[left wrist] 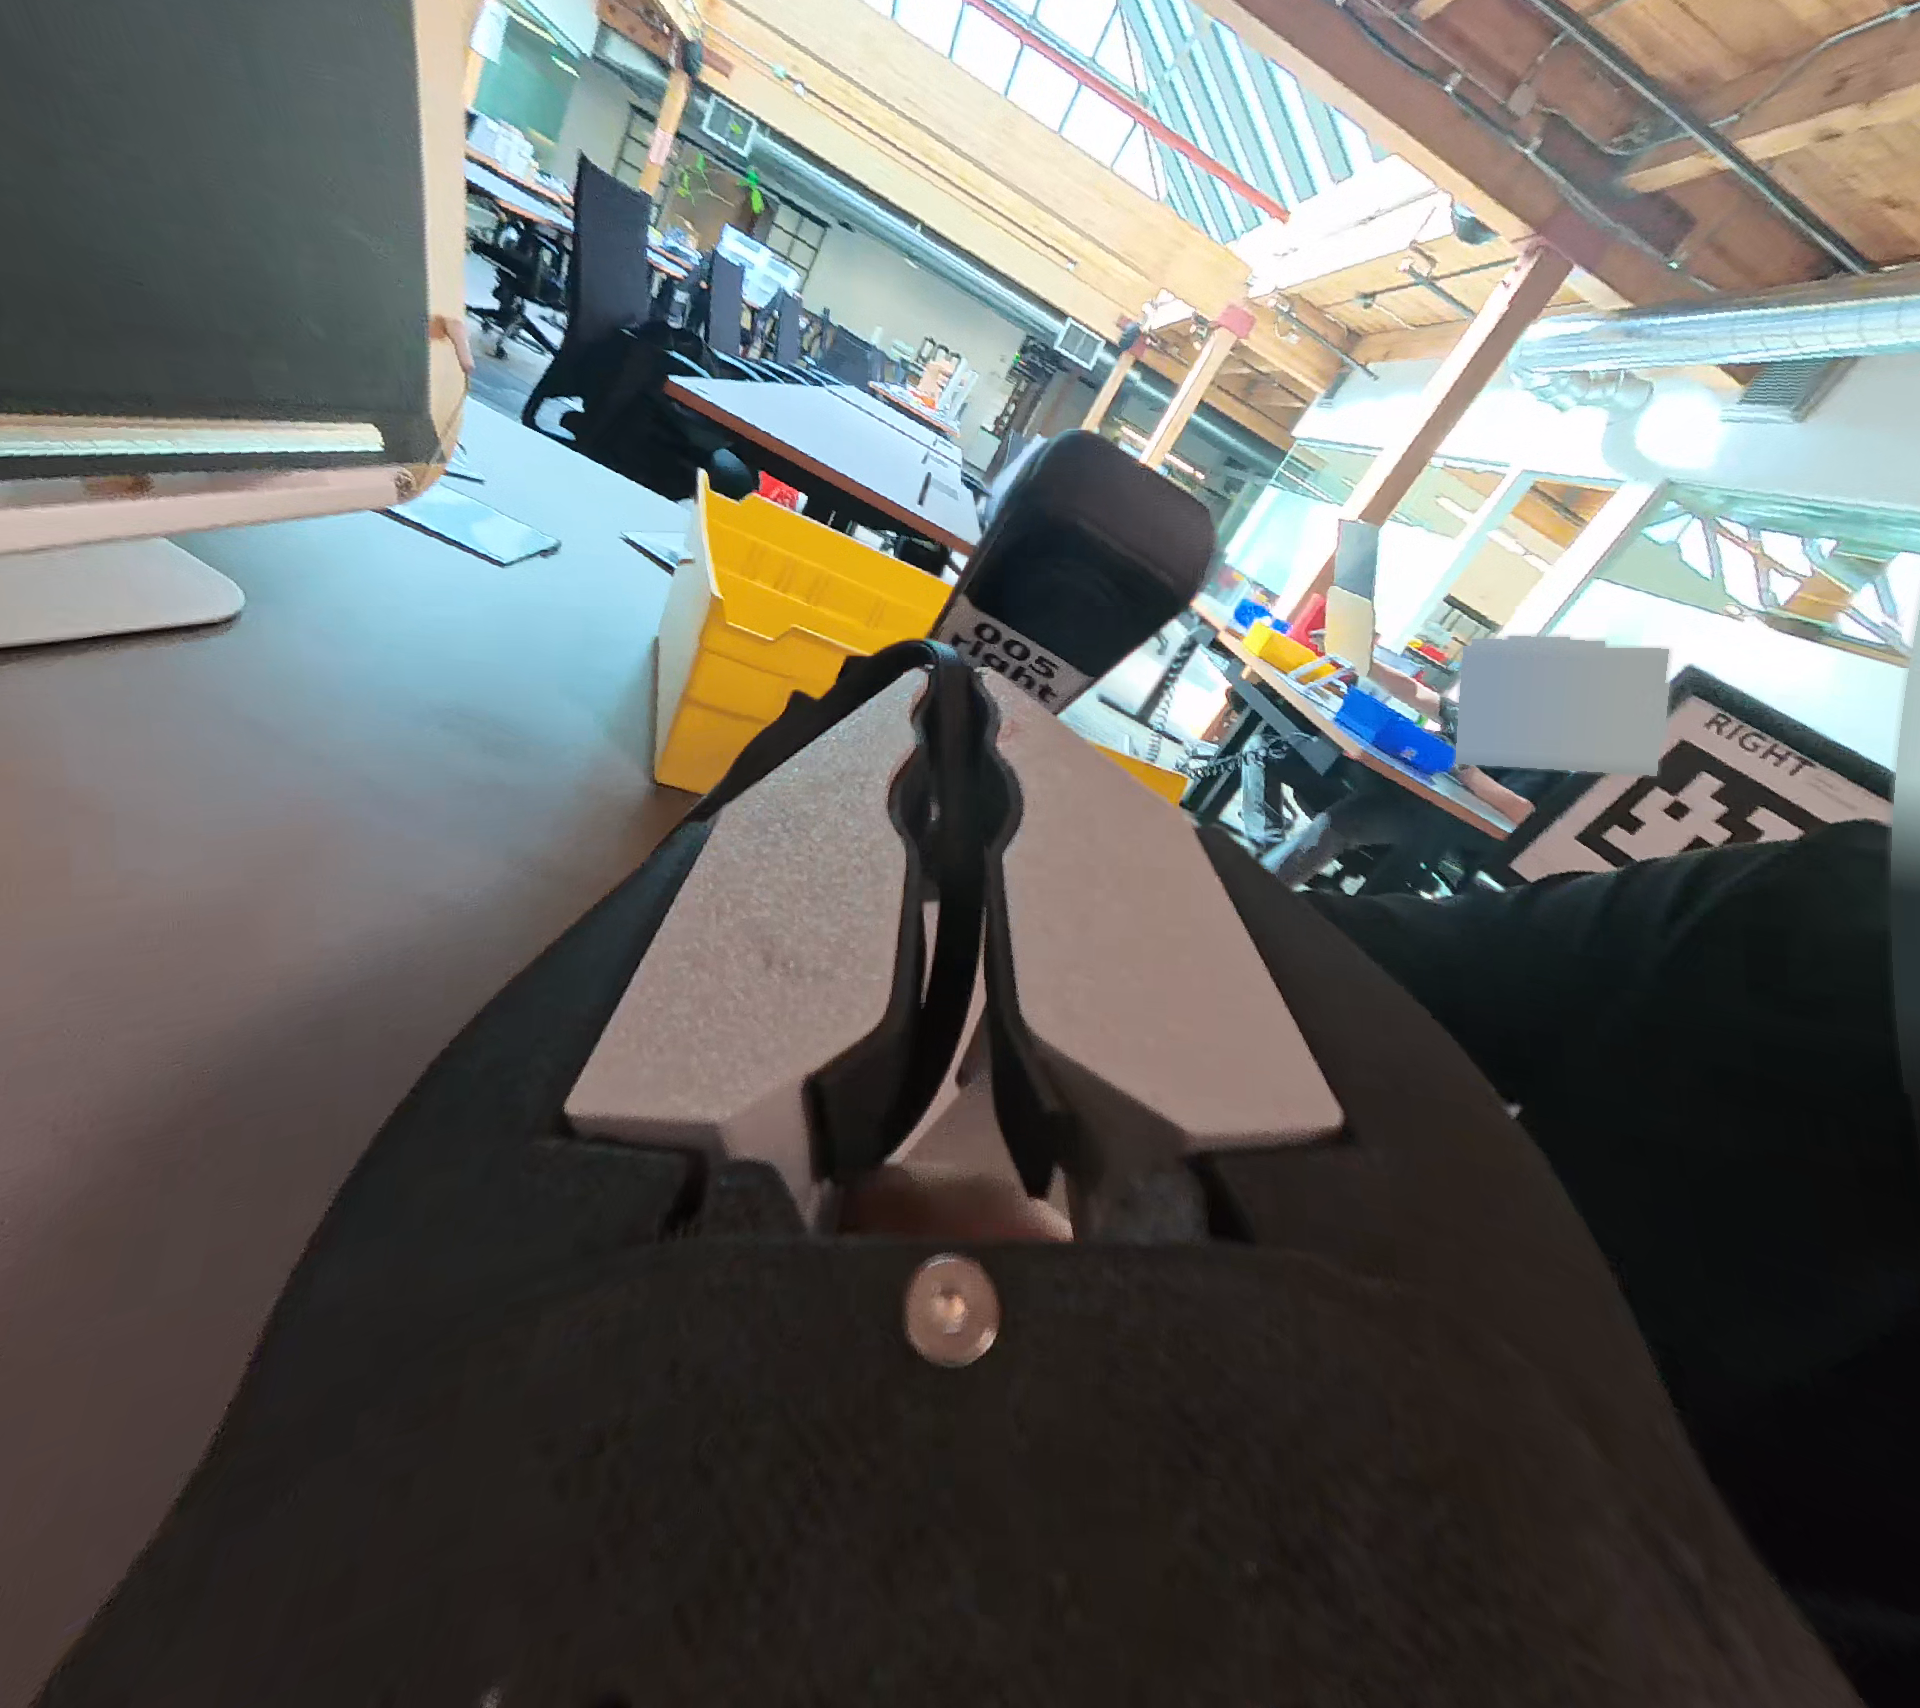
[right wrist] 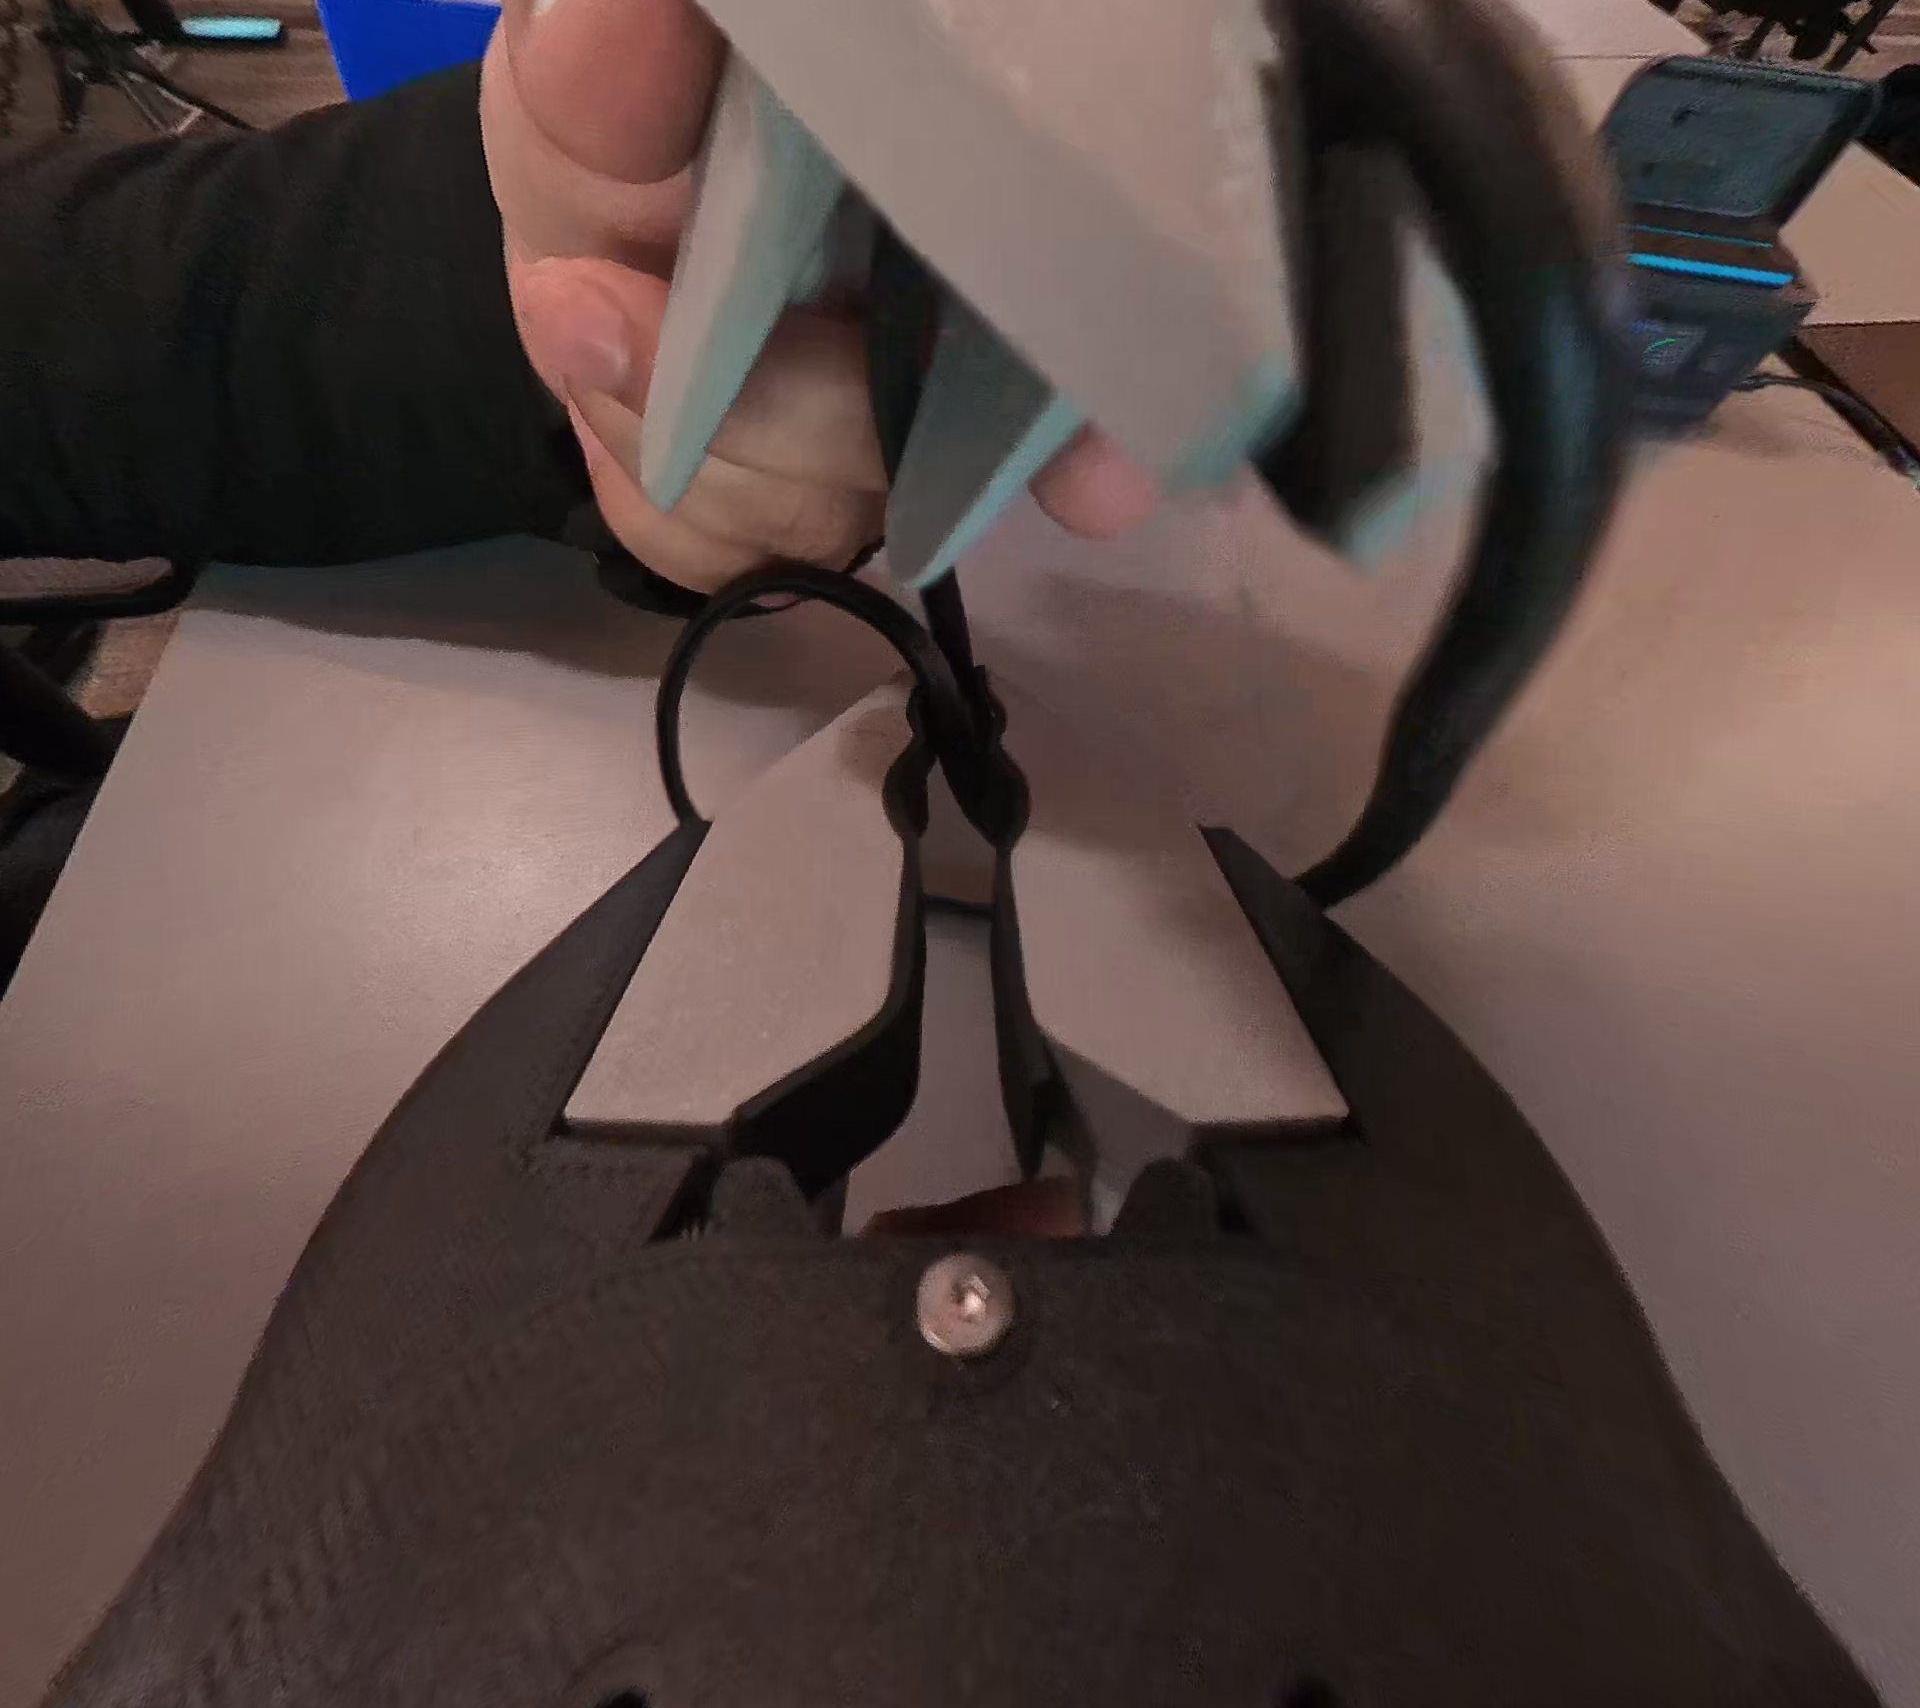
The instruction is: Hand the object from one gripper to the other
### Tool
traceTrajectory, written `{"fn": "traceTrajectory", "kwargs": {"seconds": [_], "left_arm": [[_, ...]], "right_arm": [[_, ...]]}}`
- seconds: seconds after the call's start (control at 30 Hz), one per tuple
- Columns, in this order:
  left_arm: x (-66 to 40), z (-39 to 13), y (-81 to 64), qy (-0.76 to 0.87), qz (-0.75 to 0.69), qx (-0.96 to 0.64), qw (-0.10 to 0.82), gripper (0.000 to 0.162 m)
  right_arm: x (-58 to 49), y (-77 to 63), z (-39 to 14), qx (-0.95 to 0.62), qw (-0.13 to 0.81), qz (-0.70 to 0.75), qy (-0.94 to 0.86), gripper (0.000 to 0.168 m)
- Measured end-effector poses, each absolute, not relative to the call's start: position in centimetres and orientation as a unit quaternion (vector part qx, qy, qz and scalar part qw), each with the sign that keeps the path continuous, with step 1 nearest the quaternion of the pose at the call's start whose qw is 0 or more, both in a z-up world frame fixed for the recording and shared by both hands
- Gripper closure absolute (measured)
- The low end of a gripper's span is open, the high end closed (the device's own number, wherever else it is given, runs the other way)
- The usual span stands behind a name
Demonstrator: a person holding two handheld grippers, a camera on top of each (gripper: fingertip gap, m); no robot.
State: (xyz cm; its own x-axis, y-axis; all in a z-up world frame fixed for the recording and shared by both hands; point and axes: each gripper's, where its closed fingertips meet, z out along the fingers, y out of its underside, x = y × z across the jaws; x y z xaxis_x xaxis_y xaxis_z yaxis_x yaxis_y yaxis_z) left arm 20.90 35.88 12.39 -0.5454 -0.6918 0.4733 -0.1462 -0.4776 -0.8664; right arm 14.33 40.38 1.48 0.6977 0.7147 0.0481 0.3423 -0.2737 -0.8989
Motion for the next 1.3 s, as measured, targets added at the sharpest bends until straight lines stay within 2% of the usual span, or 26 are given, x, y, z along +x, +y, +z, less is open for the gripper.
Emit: {"fn": "traceTrajectory", "kwargs": {"seconds": [0.2, 0.27, 0.4, 0.47, 0.53, 0.67, 0.8, 0.9, 1.1, 1.23, 1.3], "left_arm": [[21.0, 12.4, 38.2, 0.454, -0.727, -0.466, 0.22, 0.156], [21.2, 11.9, 39.4, 0.451, -0.707, -0.488, 0.241, 0.138], [20.4, 12.4, 38.3, 0.474, -0.718, -0.459, 0.221, 0.119], [19.6, 13.8, 37.6, 0.468, -0.744, -0.426, 0.215, 0.1], [18.9, 15.4, 37.9, 0.433, -0.776, -0.405, 0.217, 0.095], [19.3, 15.0, 39.4, 0.425, -0.756, -0.43, 0.253, 0.087], [19.2, 14.2, 39.5, 0.44, -0.744, -0.449, 0.227, 0.085], [19.4, 12.4, 40.3, 0.469, -0.696, -0.485, 0.248, 0.089], [20.2, 8.2, 41.3, 0.55, -0.573, -0.528, 0.3, 0.084], [21.4, 6.1, 41.2, 0.586, -0.514, -0.534, 0.328, 0.104], [22.1, 5.1, 40.8, 0.599, -0.494, -0.535, 0.335, 0.106]], "right_arm": [[16.5, 40.7, 2.9, -0.78, 0.515, 0.189, -0.3, 0.167], [17.2, 40.8, 3.6, -0.779, 0.525, 0.19, -0.286, 0.168], [18.0, 40.6, 5.1, -0.772, 0.543, 0.201, -0.264, 0.168], [18.0, 40.4, 5.4, -0.769, 0.544, 0.211, -0.26, 0.168], [17.4, 40.1, 5.1, -0.769, 0.531, 0.237, -0.264, 0.168], [17.5, 40.1, 4.4, -0.777, 0.522, 0.216, -0.277, 0.168], [20.0, 40.9, 5.6, -0.778, 0.554, 0.195, -0.225, 0.168], [22.3, 40.6, 8.3, -0.745, 0.604, 0.222, -0.175, 0.168], [25.1, 40.4, 10.6, -0.721, 0.646, 0.221, -0.114, 0.168], [24.1, 40.4, 10.5, -0.723, 0.641, 0.222, -0.131, 0.168], [23.3, 40.2, 10.6, -0.72, 0.639, 0.231, -0.143, 0.168]]}}
